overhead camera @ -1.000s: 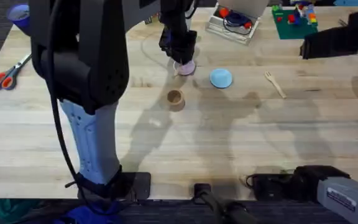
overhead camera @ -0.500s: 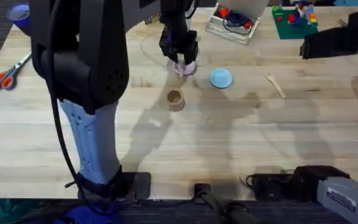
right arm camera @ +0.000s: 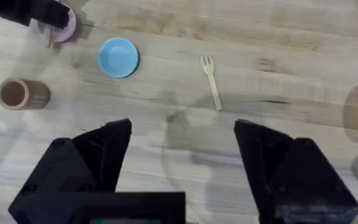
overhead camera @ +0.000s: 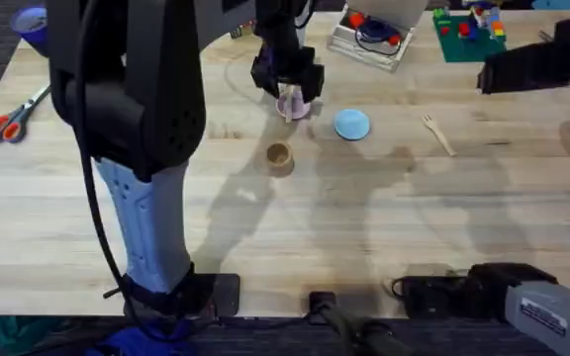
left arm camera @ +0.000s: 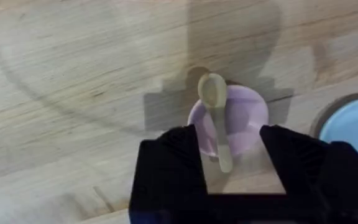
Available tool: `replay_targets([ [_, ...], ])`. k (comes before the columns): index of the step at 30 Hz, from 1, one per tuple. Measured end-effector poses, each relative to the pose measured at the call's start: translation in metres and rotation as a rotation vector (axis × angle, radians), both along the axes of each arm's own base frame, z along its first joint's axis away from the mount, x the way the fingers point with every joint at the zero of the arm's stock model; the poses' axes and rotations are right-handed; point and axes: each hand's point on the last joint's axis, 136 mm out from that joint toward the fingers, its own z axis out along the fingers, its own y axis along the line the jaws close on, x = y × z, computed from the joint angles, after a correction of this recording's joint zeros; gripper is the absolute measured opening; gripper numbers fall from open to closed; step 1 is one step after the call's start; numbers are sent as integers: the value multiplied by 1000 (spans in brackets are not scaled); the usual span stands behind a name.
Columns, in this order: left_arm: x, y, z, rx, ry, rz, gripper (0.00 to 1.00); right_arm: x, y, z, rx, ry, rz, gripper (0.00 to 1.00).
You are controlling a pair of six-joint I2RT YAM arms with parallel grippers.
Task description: Pick up a utensil and set it on the pink plate, then put the other utensil in the container.
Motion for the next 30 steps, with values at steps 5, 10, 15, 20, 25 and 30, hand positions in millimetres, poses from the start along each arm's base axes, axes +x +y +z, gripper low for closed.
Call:
replay_targets([
  [5,0,0,16,2,7,0,684,0,0,0,0,0,0,996],
  [10,6,-3,43,-9,-18,0,791,0,0,0,0,0,0,996],
  [15,24,-10,99,-50,-120,-6,994,0,0,0,0,0,0,996],
  [20,28,-12,141,-77,-185,-8,995,0,0,0,0,0,0,996],
  [25,16,-7,171,-79,-189,-8,995,0,0,0,0,0,0,995],
  [30,-4,7,183,-27,-148,-9,995,1,0,-1,0,3,0,996],
])
